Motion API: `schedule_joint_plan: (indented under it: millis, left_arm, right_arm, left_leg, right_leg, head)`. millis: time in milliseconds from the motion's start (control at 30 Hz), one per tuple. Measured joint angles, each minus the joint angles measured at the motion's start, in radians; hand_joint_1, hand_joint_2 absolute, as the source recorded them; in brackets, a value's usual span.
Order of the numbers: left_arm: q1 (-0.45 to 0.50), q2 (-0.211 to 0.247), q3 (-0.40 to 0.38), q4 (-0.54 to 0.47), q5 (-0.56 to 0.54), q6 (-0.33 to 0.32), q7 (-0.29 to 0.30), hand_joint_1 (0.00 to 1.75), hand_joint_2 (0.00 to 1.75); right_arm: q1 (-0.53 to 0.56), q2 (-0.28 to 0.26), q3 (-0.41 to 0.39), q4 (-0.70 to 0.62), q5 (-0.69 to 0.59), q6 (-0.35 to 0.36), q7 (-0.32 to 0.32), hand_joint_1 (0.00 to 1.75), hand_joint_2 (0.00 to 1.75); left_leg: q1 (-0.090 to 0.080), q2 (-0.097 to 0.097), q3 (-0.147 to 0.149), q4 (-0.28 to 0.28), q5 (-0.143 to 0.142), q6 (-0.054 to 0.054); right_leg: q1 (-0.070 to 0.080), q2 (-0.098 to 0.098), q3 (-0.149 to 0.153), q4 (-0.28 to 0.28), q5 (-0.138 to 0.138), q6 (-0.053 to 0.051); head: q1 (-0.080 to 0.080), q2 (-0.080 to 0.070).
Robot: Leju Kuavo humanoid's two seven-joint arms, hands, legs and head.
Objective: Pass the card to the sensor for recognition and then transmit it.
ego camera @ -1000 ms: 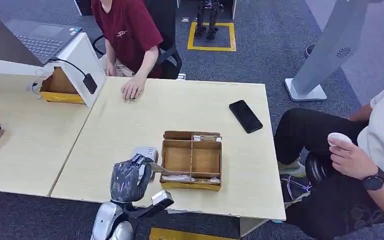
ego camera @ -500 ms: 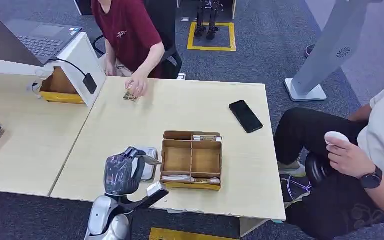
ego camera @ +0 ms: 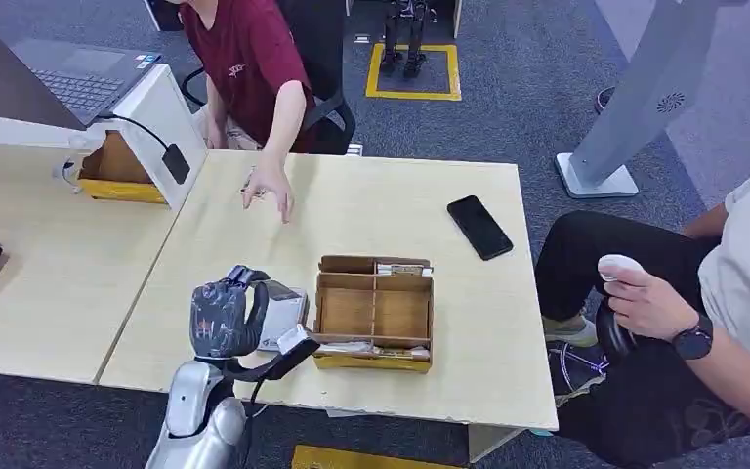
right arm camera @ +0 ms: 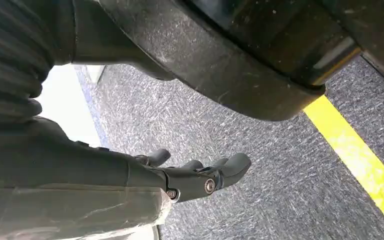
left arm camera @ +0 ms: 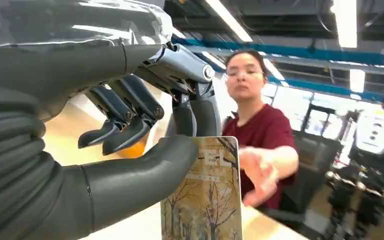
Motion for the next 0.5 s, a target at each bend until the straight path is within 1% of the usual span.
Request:
schedule_joint_plan:
  millis: [100, 233, 500]
  left_arm:
    - [-0.04, 0.016, 0.015, 0.03, -0.002, 0.0, 0.023, 1.75, 1.75]
    - [-0.087, 0.039, 0.035, 0.069, -0.001, 0.0, 0.035, 1.75, 1.75]
    - [-0.116, 0.06, 0.047, 0.109, -0.003, 0.0, 0.046, 1.75, 1.75]
  right_arm:
    - [0.0, 0.0, 0.0, 0.0, 0.002, 0.002, 0.0, 0.0, 1.75]
    - [-0.001, 0.0, 0.0, 0.0, 0.005, 0.003, 0.0, 0.0, 1.75]
    - [-0.001, 0.0, 0.0, 0.0, 0.011, 0.004, 0.0, 0.0, 1.75]
  left_leg:
    - [0.0, 0.0, 0.0, 0.0, 0.0, 0.0]
    - [0.0, 0.0, 0.0, 0.0, 0.0, 0.0]
    - [0.0, 0.0, 0.0, 0.0, 0.0, 0.0]
  right_leg:
    - [0.0, 0.0, 0.0, 0.0, 0.0, 0.0]
    - [0.0, 0.0, 0.0, 0.0, 0.0, 0.0]
    - [0.0, 0.0, 0.0, 0.0, 0.0, 0.0]
  head:
    - [0.0, 0.0]
    - [0.0, 0.0]
    - [0.0, 0.0]
